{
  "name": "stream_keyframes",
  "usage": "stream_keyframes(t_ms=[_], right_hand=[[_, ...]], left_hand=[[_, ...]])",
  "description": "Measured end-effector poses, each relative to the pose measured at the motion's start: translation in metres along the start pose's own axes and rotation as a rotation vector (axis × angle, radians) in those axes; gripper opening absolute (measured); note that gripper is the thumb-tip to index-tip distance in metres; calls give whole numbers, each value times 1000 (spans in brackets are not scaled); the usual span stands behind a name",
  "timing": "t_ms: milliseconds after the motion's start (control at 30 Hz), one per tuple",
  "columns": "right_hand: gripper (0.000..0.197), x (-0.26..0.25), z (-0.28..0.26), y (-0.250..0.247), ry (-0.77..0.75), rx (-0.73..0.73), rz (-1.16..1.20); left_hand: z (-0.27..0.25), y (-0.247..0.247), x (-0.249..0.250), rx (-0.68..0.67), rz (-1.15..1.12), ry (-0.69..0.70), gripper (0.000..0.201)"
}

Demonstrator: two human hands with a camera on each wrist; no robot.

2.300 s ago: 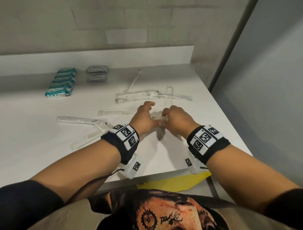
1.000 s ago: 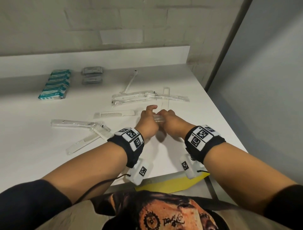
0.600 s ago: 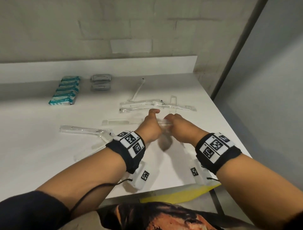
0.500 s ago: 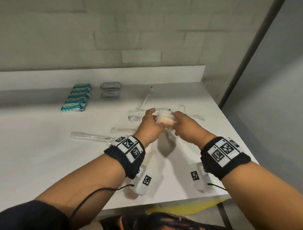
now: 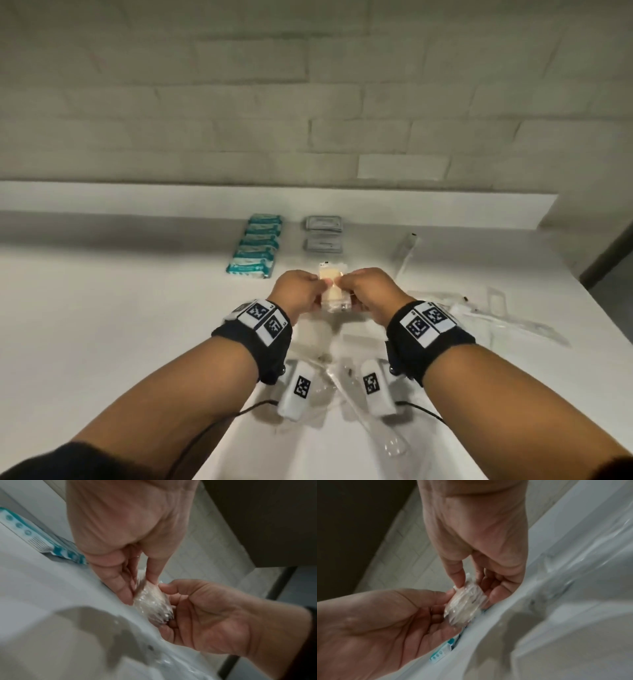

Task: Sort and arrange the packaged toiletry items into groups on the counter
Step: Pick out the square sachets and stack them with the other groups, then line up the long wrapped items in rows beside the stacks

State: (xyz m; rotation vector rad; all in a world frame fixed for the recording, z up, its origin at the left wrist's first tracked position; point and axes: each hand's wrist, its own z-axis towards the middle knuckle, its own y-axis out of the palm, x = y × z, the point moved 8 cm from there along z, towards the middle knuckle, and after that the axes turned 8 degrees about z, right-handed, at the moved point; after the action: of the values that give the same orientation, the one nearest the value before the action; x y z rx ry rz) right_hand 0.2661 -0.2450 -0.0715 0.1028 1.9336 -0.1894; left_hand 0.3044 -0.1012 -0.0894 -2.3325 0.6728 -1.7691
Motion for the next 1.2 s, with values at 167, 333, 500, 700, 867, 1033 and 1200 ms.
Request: stream_keyframes(t_ms=[167, 333, 500, 700, 867, 1033, 1200], right_hand=[[11, 15, 53, 31, 165, 58, 103], [13, 18, 86, 31, 177, 140, 20], [27, 16, 99, 34, 132, 87, -218], [29, 15, 99, 31, 129, 73, -263], [19, 14, 99, 35, 146, 89, -333], [45, -13, 93, -2, -43, 232, -471], [42, 2, 74, -60, 93, 117, -1231]], left_hand=[[54, -22, -12, 3, 68, -93, 15], [82, -23, -18, -18, 113, -144, 24], [71, -20, -6, 35, 461, -168, 37], [72, -11, 6, -31, 717, -86, 43], [81, -16, -13, -28, 358, -132, 33], [68, -33, -6, 92, 105, -81, 77], [16, -36, 20, -147, 300, 134, 28]])
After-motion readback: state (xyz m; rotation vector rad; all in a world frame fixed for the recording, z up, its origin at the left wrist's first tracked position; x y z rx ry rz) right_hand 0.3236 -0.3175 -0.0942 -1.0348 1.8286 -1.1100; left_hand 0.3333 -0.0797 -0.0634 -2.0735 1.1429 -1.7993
